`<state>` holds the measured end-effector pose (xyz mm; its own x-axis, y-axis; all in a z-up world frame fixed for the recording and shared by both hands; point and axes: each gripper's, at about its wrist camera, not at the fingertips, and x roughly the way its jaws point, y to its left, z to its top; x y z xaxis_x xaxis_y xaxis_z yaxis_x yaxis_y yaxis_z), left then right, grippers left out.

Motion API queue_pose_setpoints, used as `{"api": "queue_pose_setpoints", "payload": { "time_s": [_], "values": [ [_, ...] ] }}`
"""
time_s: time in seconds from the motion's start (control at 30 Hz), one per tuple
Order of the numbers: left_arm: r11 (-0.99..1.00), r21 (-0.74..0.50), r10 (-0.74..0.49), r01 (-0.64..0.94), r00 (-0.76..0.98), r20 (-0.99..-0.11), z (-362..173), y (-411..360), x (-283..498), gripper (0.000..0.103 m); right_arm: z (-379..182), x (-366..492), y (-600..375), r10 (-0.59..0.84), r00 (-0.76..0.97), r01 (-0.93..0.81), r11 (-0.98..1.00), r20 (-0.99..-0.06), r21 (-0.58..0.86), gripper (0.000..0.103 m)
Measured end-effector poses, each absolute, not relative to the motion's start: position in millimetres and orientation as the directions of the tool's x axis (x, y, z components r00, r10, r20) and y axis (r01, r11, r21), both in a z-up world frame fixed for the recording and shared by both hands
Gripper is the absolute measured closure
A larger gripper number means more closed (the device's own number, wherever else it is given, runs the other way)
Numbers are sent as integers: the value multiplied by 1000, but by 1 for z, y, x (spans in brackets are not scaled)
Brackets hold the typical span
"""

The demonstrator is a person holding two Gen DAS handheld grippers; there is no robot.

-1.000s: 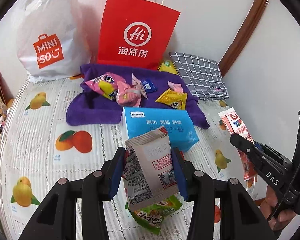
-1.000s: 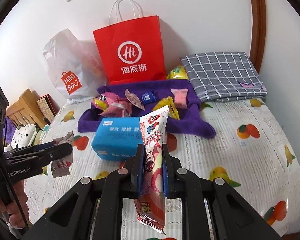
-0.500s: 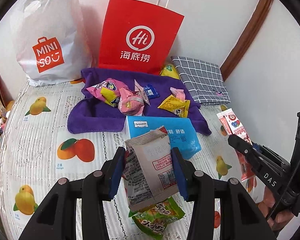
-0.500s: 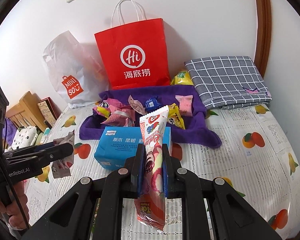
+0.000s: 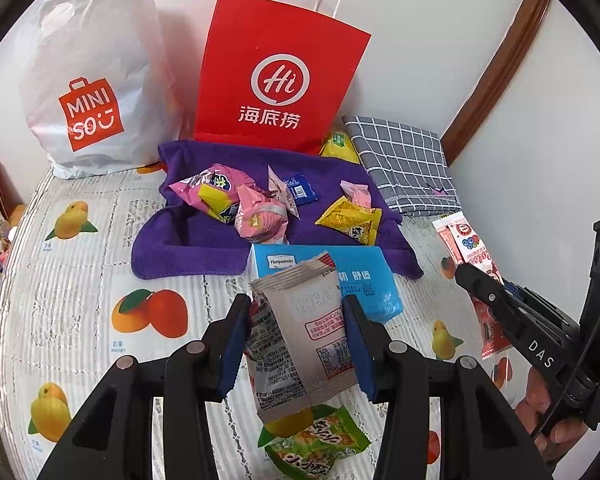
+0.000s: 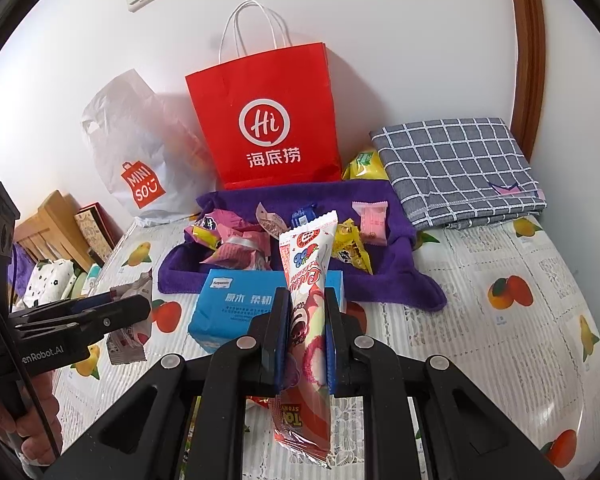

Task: Organize snacks
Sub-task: 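Carry the red-white bag and white packet toward the purple towel with both tools, then lower both snacks onto the purple towel and open both tools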

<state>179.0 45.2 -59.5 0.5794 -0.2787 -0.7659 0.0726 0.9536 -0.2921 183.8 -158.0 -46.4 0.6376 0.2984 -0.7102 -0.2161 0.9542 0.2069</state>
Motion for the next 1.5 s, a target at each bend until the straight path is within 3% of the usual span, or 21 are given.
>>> {"api": "queue_pose_setpoints", "payload": {
  "time_s": [1.5],
  "values": [
    [961,-274,-241,32,583,-776,-66,68,275,59,-68,289,-148,319,619,-270,945,-718,187,87]
  ]
}}
